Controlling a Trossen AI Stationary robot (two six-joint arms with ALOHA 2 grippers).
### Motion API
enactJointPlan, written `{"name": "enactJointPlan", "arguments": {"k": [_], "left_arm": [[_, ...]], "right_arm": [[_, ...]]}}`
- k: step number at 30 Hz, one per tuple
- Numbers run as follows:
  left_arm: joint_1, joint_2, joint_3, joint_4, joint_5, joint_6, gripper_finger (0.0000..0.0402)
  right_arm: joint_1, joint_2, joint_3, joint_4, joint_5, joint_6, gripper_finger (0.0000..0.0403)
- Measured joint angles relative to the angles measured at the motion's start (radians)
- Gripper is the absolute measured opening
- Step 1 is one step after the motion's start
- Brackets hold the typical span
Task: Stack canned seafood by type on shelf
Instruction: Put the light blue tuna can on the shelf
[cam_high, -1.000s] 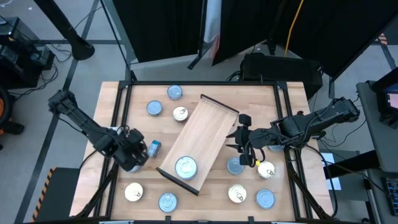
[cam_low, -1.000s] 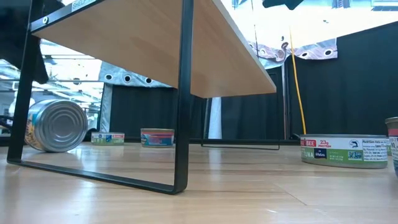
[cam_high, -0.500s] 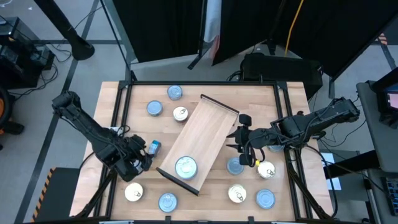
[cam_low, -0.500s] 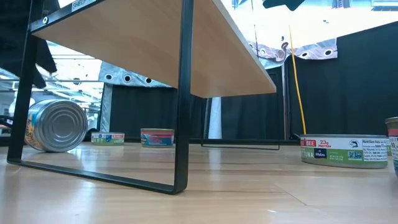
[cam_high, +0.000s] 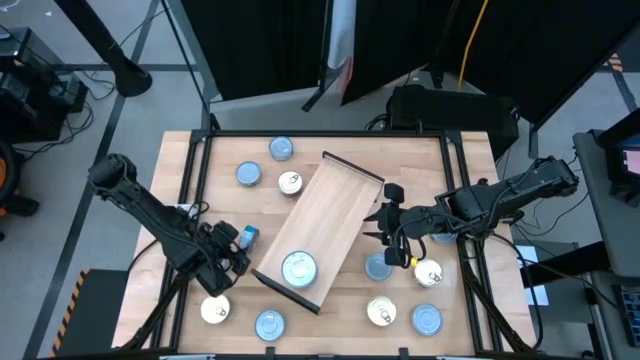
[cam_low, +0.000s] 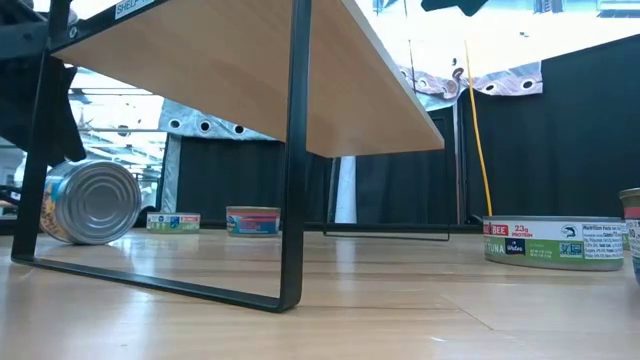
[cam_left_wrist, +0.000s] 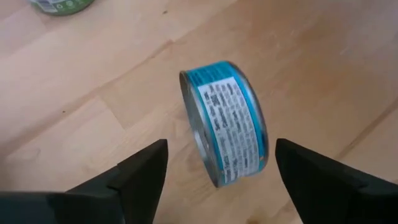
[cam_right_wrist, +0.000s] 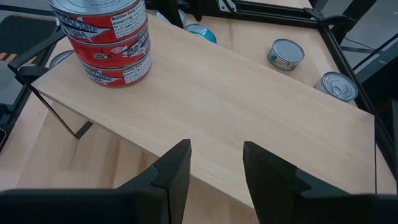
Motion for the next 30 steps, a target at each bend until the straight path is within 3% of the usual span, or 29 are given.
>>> {"name": "enactJointPlan", "arguments": {"k": [8,20,26,30], "left_arm": [[0.037,0.027,0.000,0.071,0.003,0.092,0.0201],[0.053,0.066,-0.001,0.046,0.000,0.158,0.0033],[0.053,0.043,-0.001,-0.046,0.004,0.144,0.0009],[0.053,-0.008,-0.001,-0.152,0.004,0.035,0.0017]], "right_arm": [[0.000,0.000,0.000,0.002,0.000,-0.002,0.0139],[0.000,0.000,0.000,0.002,0.000,0.002,0.0139],[0.000,0.000,0.000,-0.001,0.000,-0.002,0.0139],[0.000,0.000,0.000,-0.011,0.000,-0.002,0.0139]]}}
